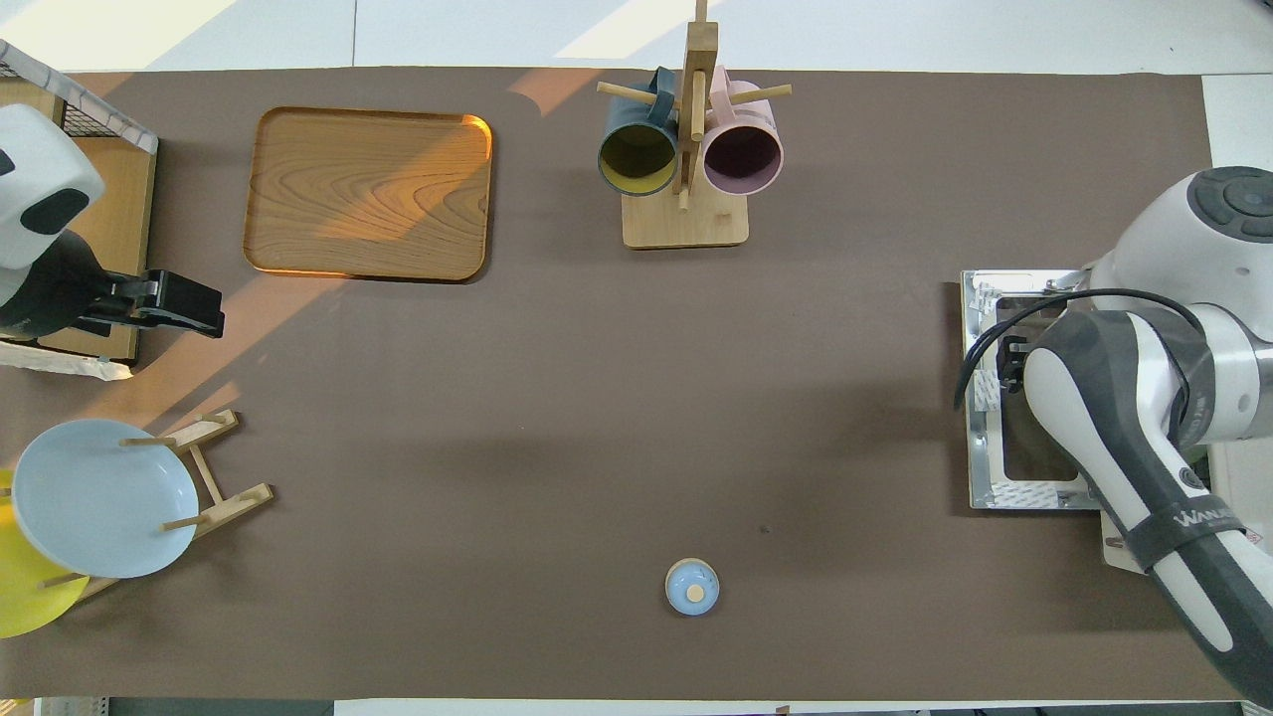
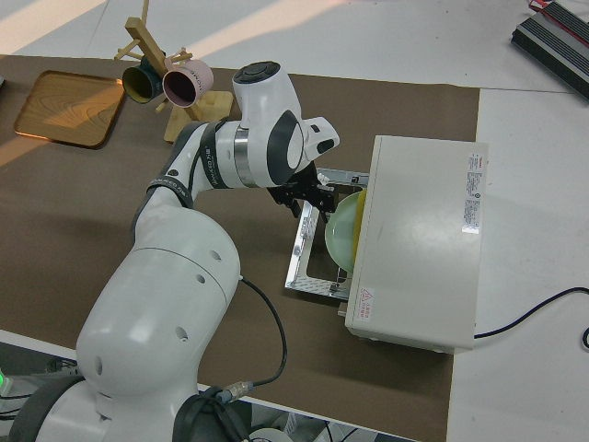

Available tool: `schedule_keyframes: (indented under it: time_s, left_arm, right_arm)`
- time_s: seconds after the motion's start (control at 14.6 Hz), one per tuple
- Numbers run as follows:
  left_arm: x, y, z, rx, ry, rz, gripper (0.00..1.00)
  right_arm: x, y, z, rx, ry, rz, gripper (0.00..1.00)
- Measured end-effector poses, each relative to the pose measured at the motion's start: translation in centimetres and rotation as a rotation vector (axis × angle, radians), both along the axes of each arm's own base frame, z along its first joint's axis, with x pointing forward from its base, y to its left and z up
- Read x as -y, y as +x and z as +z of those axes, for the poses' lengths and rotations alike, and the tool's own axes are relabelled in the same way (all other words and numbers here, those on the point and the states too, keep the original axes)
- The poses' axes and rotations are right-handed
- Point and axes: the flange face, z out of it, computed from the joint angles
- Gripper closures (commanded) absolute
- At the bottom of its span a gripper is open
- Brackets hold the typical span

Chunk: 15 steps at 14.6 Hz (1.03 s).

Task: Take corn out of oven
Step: 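Grasp the pale green plate inside the oven with the right gripper, then pull the plate with corn out and set it on the table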

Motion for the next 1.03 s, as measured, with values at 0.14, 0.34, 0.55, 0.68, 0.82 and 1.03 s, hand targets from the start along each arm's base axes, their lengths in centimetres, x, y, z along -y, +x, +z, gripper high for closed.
schedule_keyframes:
  time_s: [0.14, 0.34, 0.55, 0.68, 0.82, 1.03]
  left_arm:
    - [0.0, 0.0, 0.0, 0.000, 0.000, 0.000, 0.00]
    - [0.0, 0.0, 0.0, 0.000, 0.000, 0.000, 0.00]
    - [0.0, 0.0, 0.0, 0.000, 0.000, 0.000, 0.00]
    - [0.0, 0.0, 0.0, 0.000, 0.000, 0.000, 0.00]
    - [0.0, 0.0, 0.0, 0.000, 0.000, 0.000, 0.00]
    - [0.0, 0.0, 0.0, 0.000, 0.000, 0.000, 0.00]
  right_arm:
    - [1.2, -0.4, -1.0, 0.008, 0.011, 0.017, 0.46]
    - [2.1, -1.4, -2.4, 0.015, 0.022, 0.034, 0.97]
    - [2.1, -1.9, -2.5, 0.008, 0.009, 0.089, 1.00]
    - [1.6, -1.9, -1.9, 0.011, -0.013, 0.131, 1.00]
    - [-0.5, -1.7, -1.3, 0.019, -0.033, 0.191, 1.00]
    - [-7.5, -1.5, 0.0, 0.023, -0.047, 0.283, 1.00]
